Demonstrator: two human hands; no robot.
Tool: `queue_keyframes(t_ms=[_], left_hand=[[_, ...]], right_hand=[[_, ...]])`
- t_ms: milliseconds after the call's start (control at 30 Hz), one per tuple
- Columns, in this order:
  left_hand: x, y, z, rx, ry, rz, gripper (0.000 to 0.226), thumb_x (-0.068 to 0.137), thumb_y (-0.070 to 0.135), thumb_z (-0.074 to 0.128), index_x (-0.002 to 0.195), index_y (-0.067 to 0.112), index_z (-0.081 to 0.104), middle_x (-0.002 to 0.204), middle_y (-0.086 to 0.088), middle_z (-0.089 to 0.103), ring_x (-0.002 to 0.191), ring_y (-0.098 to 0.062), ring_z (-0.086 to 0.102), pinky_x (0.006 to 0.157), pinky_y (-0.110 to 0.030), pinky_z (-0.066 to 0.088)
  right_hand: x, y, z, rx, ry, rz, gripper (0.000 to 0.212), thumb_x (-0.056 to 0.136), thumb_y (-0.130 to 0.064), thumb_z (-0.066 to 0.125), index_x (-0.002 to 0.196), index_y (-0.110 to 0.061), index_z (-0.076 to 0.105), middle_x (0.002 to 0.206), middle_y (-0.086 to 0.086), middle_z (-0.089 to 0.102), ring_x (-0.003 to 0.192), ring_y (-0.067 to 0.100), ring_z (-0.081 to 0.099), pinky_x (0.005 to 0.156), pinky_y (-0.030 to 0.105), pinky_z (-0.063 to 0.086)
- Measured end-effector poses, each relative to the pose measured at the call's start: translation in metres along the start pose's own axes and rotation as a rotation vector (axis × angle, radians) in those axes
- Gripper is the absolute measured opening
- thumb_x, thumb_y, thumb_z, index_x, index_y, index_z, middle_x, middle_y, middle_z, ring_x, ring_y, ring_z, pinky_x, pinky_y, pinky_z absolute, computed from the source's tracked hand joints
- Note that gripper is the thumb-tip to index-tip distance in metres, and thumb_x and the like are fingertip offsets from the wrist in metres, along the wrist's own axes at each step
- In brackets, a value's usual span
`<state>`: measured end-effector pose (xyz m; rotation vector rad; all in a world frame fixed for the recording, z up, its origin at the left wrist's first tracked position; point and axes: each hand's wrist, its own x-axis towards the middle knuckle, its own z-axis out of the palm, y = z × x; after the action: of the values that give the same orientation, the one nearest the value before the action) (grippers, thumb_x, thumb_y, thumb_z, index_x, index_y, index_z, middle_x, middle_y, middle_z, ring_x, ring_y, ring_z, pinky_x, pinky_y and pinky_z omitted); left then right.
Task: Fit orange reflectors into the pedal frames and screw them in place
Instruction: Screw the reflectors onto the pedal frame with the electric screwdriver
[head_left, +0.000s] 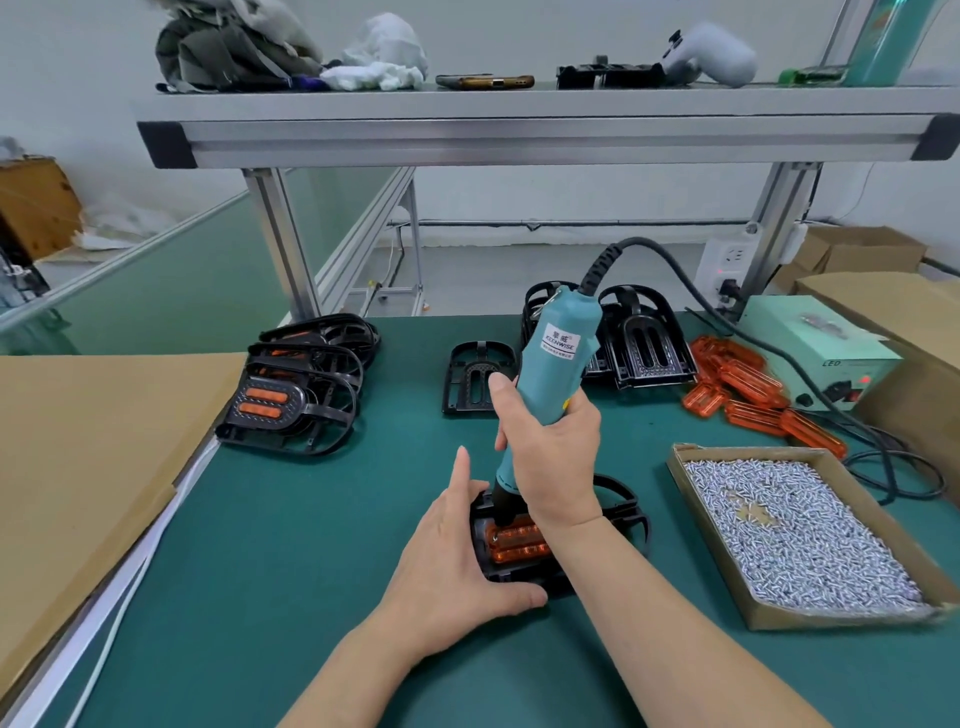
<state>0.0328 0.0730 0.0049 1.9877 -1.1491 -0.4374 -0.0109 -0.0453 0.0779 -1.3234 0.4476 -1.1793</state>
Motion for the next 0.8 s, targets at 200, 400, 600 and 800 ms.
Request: queue_keyframes(t_ms=[200, 400, 600, 800], left_hand=[[0.000, 0.000, 0.001, 0.002, 0.004, 0.001, 0.147, 0.050, 0.066, 0.083, 0.148, 0.047, -0.026, 0.132, 0.034, 0.043, 0.126, 0.003, 0.043, 0.101, -0.023, 0.042], [0.000, -0.003, 0.001, 0.037, 0.004, -0.007, 0.147, 0.048, 0.071, 0.081, 0.148, 0.048, -0.025, 0.137, 0.033, 0.039, 0.128, 0.003, 0.041, 0.105, -0.028, 0.041], [-0.002, -0.002, 0.001, 0.040, 0.011, -0.017, 0.143, 0.049, 0.071, 0.079, 0.146, 0.052, -0.025, 0.139, 0.034, 0.034, 0.129, 0.007, 0.038, 0.104, -0.020, 0.037], [-0.003, 0.000, 0.002, 0.075, 0.023, -0.006, 0.138, 0.052, 0.071, 0.076, 0.146, 0.052, -0.024, 0.141, 0.035, 0.031, 0.131, 0.007, 0.035, 0.102, -0.020, 0.036]], right_hand=[[0.000, 0.000, 0.002, -0.039, -0.020, 0.009, 0.030, 0.082, -0.025, 0.077, 0.077, -0.003, 0.058, 0.055, -0.001, 0.055, 0.048, 0.014, 0.051, 0.053, 0.025, 0.047], [-0.001, -0.014, -0.009, 0.072, -0.001, -0.013, 0.029, 0.086, -0.023, 0.076, 0.079, -0.002, 0.057, 0.058, 0.006, 0.055, 0.048, 0.017, 0.050, 0.055, 0.024, 0.047], [0.036, -0.040, -0.052, 0.160, 0.217, 0.075, 0.023, 0.091, -0.031, 0.073, 0.099, -0.017, 0.056, 0.061, -0.008, 0.058, 0.051, 0.010, 0.053, 0.051, 0.023, 0.050], [0.065, -0.024, -0.134, 0.182, 0.498, 0.285, 0.032, 0.102, -0.031, 0.055, 0.122, -0.008, 0.046, 0.074, 0.005, 0.057, 0.053, 0.013, 0.059, 0.054, 0.028, 0.053]])
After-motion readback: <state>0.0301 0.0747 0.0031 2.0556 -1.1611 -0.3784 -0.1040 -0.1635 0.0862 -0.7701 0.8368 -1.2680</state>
